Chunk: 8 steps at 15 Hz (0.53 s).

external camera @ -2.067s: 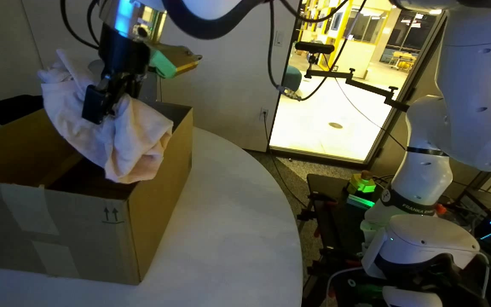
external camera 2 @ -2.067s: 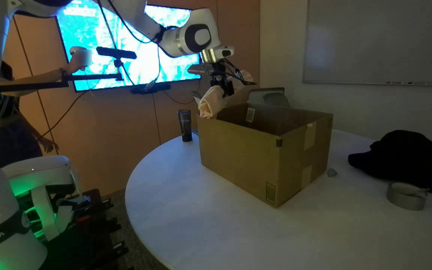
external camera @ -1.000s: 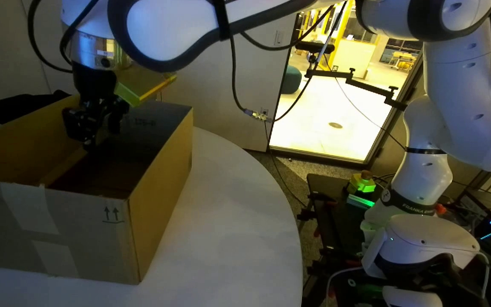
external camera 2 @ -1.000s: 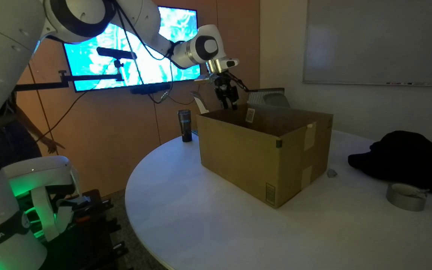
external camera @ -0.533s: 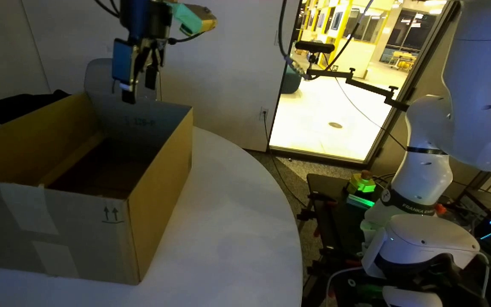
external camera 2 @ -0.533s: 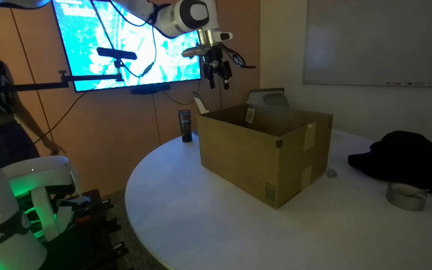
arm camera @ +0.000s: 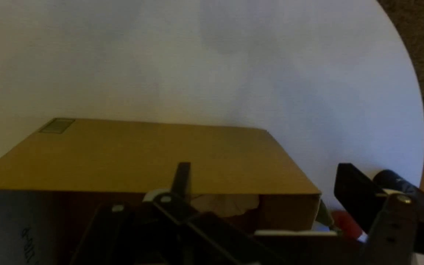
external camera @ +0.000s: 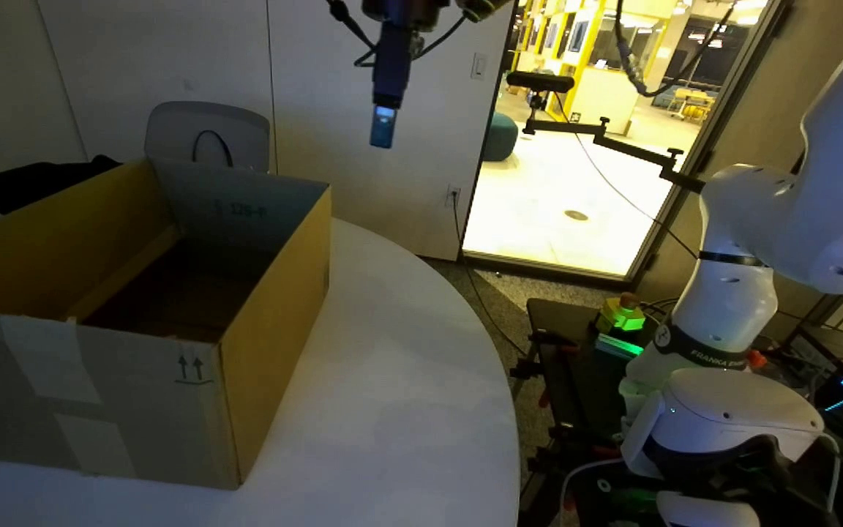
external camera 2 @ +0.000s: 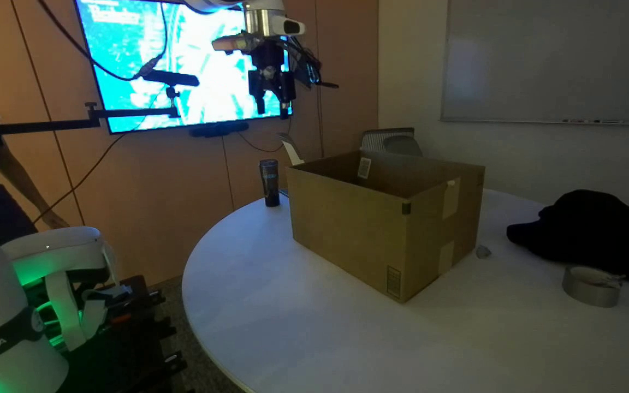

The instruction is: Pick up the marker, put it on the towel, fold the towel together with the marker and put in the box

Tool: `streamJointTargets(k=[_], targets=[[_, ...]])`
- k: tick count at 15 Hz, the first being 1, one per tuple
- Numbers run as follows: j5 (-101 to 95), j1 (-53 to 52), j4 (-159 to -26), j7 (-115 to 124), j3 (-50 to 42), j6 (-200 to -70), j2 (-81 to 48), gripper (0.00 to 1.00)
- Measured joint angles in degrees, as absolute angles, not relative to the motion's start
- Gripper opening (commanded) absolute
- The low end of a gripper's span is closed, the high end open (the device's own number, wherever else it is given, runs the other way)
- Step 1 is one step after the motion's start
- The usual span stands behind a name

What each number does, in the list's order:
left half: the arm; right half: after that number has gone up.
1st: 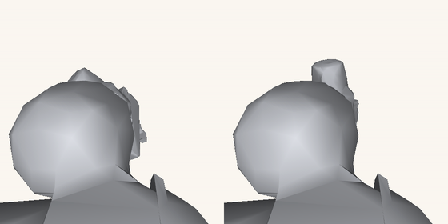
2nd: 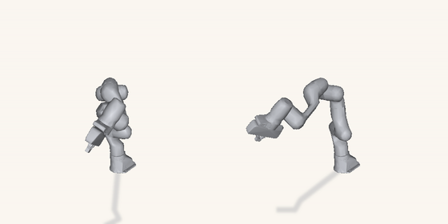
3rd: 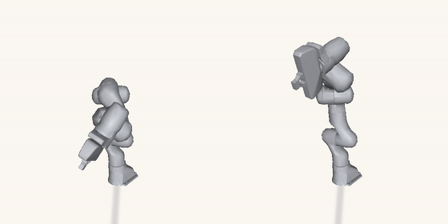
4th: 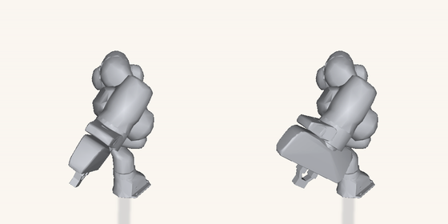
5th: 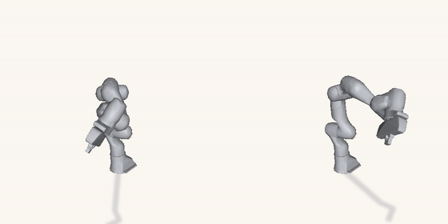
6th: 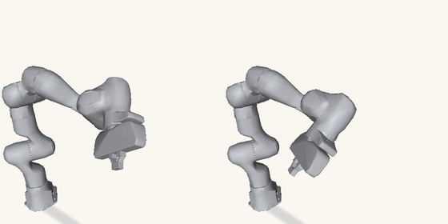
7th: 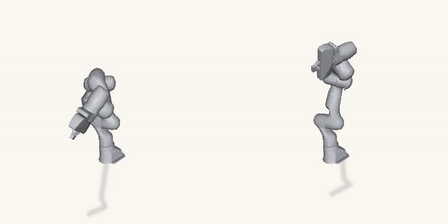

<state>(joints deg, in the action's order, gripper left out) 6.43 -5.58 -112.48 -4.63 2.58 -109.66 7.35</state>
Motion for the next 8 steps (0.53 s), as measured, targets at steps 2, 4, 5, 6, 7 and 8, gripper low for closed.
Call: streamJointTargets(k=[2,4,5,6,7,8], targets=[[7.8,-5.4,-118.8,-7.2,2.1,-109.5,13.8,1.0],[8.4,-5.4,-125.2,-9.2,1.3,-109.5,20.3,1.0],[8.4,-5.4,-128.6,-10.1,0.9,-109.4,23.8,1.0],[8.4,-5.4,-130.4,-10.2,0.8,-109.5,25.6,1.0],[8.4,-5.4,-130.8,-10.2,0.8,-109.5,26.4,1.0],[8.4,-5.4,-130.7,-10.2,0.8,-109.5,26.4,1.0]])
